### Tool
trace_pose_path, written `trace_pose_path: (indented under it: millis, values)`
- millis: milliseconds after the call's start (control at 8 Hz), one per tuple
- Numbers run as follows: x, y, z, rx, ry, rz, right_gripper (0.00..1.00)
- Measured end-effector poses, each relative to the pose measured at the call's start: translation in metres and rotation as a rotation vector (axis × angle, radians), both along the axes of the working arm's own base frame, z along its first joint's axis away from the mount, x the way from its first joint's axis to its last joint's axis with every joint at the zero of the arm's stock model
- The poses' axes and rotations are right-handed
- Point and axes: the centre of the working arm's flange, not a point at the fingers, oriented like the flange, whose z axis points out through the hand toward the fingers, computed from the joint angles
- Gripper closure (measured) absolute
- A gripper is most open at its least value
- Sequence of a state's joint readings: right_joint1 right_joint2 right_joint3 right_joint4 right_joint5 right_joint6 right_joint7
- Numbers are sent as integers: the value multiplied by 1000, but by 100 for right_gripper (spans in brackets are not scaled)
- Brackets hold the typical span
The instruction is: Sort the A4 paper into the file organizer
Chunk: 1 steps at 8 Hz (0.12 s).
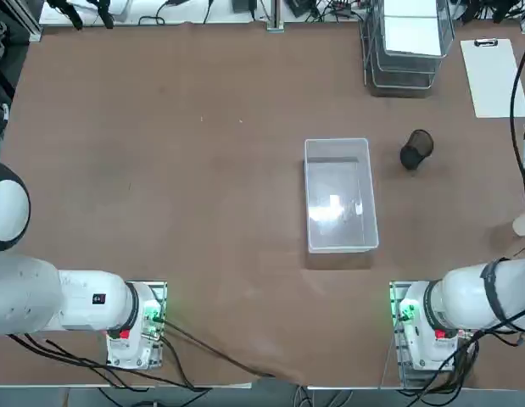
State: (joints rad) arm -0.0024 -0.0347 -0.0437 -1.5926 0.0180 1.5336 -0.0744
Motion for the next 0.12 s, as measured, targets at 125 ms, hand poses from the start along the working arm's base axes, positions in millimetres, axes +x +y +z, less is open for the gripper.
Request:
trace_pose_path:
  millis: [125]
  values:
    - [1,5,-1,-24,4,-9,0]
